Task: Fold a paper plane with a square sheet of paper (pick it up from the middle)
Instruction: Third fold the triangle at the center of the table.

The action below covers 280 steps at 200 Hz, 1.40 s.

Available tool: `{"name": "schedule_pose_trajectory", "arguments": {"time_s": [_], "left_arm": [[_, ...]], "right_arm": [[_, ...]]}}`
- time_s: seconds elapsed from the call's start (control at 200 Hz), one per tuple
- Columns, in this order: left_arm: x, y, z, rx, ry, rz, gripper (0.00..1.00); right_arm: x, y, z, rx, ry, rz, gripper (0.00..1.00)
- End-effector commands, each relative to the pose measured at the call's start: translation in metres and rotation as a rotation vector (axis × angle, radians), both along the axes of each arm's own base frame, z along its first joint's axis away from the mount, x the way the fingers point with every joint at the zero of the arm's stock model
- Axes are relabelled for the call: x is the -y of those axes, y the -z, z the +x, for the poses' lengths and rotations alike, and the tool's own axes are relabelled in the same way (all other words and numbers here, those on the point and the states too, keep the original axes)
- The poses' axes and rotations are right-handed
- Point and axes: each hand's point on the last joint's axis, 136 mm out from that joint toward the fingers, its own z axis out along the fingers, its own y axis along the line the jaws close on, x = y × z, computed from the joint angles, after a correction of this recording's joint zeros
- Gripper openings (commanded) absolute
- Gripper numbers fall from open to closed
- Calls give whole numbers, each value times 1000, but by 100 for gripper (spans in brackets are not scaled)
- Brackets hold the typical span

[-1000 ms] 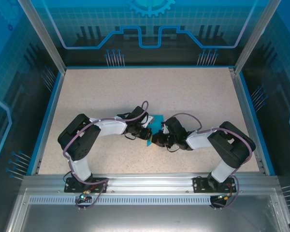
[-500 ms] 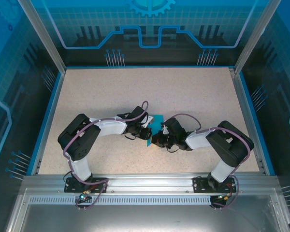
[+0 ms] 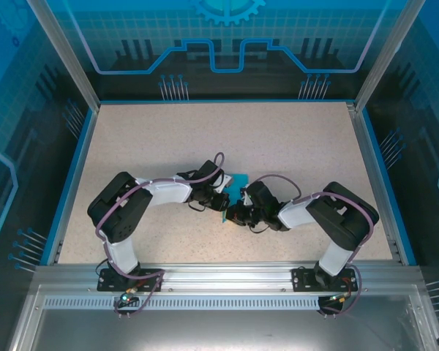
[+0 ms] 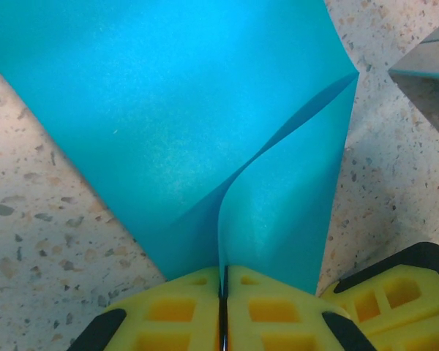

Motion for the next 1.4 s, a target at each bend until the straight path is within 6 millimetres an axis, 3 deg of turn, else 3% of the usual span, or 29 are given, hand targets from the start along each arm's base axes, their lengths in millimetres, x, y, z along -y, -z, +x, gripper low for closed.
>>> {"name": "schedule_pose_trajectory", "arguments": {"time_s": [0.0, 0.15, 0.29, 0.44, 0.635, 0.745, 0.9, 1.075, 1.23, 1.395], "left_arm": [[-21, 40, -25, -99, 19, 110, 9], [-21, 40, -24, -97, 19, 108, 9], [-21, 40, -23, -94, 20, 110, 8], [-20, 39, -23, -98, 22, 107, 8], [-20, 39, -24, -100, 23, 108, 8], [-21, 39, -24, -98, 24, 112, 8], [-21, 38, -25, -100, 25, 114, 8], [-22, 40, -24, -104, 20, 114, 8], [-22, 42, -25, -110, 21, 116, 8], [-21, 41, -25, -110, 22, 116, 8]], "right_arm": [[1, 9, -6, -6, 11, -26, 6], [2, -12, -6, 43, 6, -21, 6], [-5, -15, -10, 42, -5, -15, 7], [-10, -2, -13, 14, -8, -48, 6], [-2, 19, -17, -35, 2, -121, 6], [2, 11, -19, -26, 8, -133, 6], [13, -17, -3, 48, 49, -125, 7], [39, -13, 14, 19, 94, -119, 7], [33, -23, 40, 47, 83, -31, 7], [35, -7, 49, 26, 82, -66, 7]]}}
